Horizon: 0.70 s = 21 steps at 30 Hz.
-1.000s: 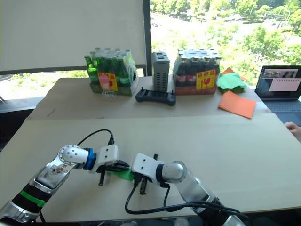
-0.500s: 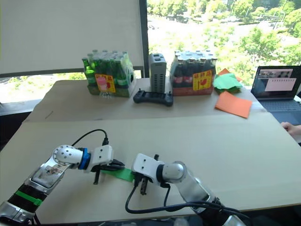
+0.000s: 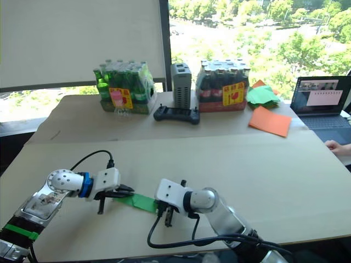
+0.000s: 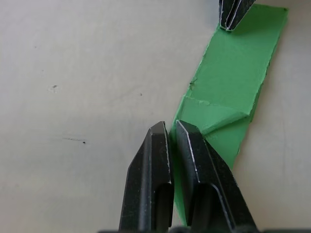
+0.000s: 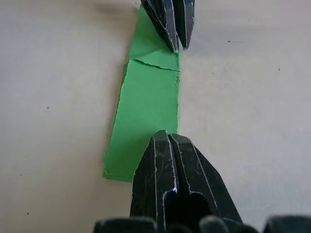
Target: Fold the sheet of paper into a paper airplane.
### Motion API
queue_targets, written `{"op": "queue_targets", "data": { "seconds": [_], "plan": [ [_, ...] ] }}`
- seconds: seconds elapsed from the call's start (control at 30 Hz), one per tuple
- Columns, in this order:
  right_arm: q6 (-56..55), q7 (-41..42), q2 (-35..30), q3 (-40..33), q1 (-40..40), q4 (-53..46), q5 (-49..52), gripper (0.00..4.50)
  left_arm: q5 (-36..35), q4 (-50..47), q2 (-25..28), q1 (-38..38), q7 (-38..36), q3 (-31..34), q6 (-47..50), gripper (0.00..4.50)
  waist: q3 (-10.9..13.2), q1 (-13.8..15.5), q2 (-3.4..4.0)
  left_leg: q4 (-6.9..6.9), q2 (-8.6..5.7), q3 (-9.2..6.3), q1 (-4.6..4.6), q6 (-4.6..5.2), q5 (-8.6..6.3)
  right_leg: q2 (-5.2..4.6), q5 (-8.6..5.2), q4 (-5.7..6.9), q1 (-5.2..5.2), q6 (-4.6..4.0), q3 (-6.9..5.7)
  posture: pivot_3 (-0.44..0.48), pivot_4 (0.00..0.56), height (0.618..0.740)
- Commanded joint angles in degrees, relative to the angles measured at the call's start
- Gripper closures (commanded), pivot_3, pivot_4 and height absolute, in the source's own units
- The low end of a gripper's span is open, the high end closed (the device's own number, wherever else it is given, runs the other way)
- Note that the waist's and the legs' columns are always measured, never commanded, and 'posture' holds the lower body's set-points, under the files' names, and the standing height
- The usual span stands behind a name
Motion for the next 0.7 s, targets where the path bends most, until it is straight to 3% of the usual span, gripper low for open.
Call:
{"op": "queue_targets", "data": {
  "seconds": [0.03,0.27,0.43,0.7],
  "plan": [
    [1.3,0.6,-1.1,0.3,0.1,0.7,-0.8,4.45,4.1,6.6,2.8,2.1,1.5,0.7,1.4,4.16,0.0,0.0,0.01,-0.01,0.0,0.0,0.02,0.0,0.0,0.0,0.0,0.0,0.02,0.0,0.0,0.0,0.15,0.675],
    [-0.1,0.9,-1.3,0.0,-0.5,0.3,-1.0,4.45,3.0,6.5,2.8,2.1,2.6,3.0,1.8,4.16,0.0,0.3,0.03,-0.03,0.0,0.0,0.09,0.0,0.0,0.0,-0.01,-0.01,0.09,0.0,-0.01,0.0,0.15,0.675],
    [-1.6,1.1,-0.7,-2.2,-1.1,-2.1,0.9,4.45,-1.8,3.2,3.1,3.1,3.1,8.5,6.5,4.16,0.0,0.1,0.02,-0.03,-0.02,0.0,-0.04,0.02,-0.01,-0.01,-0.01,-0.04,-0.03,0.0,-0.01,0.0,0.15,0.675],
    [2.1,0.7,1.0,-11.9,-2.5,-10.8,8.6,4.45,-16.9,-13.8,3.1,10.7,4.0,21.4,23.1,4.16,0.2,0.2,-0.09,0.14,-0.07,-0.01,-1.18,-0.45,0.26,-0.09,0.02,0.02,-1.14,0.0,-0.02,0.0,0.15,0.675]
  ]
}}
